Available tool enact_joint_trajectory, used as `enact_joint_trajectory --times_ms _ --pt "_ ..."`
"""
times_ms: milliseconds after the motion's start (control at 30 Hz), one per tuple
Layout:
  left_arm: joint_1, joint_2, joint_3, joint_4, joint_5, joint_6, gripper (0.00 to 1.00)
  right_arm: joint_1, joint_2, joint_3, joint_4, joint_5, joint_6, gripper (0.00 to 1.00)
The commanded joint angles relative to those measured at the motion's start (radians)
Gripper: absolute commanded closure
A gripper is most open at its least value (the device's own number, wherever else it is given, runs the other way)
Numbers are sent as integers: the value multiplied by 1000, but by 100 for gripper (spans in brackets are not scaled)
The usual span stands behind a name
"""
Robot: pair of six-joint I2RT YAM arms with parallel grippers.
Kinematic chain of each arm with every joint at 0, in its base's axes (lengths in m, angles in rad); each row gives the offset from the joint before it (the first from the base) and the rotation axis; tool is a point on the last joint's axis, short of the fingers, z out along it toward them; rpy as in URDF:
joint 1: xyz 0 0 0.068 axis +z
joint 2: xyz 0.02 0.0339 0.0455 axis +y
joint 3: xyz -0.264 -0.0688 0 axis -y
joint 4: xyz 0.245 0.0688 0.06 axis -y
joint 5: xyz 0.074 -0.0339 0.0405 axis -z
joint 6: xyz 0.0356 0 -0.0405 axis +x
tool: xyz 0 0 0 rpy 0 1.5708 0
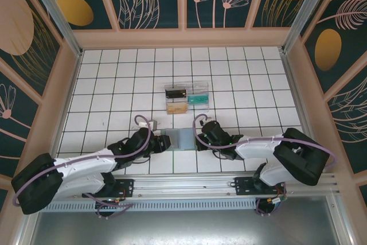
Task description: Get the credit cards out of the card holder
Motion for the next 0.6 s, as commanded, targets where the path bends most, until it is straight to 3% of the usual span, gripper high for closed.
enact_joint_trajectory --times_ms 0,567 --pt "5 43 26 60 40 23 55 9 15 8 35 -11 22 93" --pt "-33 251 159 171 94 59 57 11 46 6 36 -13 49 94"
